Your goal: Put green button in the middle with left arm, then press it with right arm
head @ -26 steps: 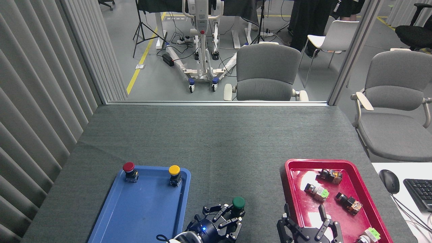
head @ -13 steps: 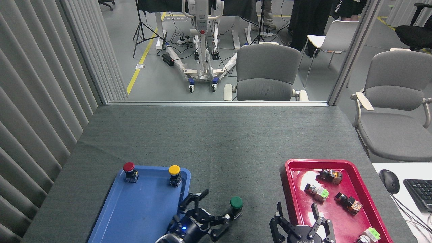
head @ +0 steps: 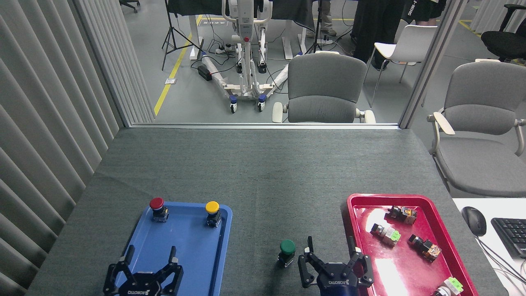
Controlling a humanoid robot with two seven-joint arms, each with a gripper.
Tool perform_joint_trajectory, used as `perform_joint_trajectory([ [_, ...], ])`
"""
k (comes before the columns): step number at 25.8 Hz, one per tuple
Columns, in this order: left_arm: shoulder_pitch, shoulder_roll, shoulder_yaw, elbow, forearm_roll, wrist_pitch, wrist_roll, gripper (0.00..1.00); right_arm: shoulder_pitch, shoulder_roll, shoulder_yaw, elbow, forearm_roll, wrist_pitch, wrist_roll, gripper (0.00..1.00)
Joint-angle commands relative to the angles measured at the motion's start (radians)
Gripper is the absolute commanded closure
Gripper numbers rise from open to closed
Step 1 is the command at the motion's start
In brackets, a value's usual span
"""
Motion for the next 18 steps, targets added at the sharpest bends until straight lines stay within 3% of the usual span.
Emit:
perform_joint_trajectory([
  [1,0.001,0.033,0.034,-0.033,0.005,0.01,-0.004,0.0,-0.033,0.016,0.032,0.046,0.007,0.013,0.013,0.27],
  [5,-0.04,0.05,0.07,-0.022,0.011,0.001,-0.05,0.0,-0.054,0.028,0.064,0.093,0.005,0.029,0.013,0.63],
  [8,-0.054,0.062,0.097,-0.01,0.029,-0.026,-0.064,0.0,-0.079,0.031,0.088,0.13,0.005,0.03,0.014,0.79],
  [13,-0.05,0.056,0.109,-0.011,0.049,-0.036,-0.064,0.0,-0.102,0.031,0.113,0.178,-0.003,0.029,0.062,0.9],
  [18,-0.059,0.05,0.109,-0.014,0.049,-0.058,-0.081,0.0,-0.117,0.042,0.133,0.201,-0.006,0.038,0.066,0.91],
])
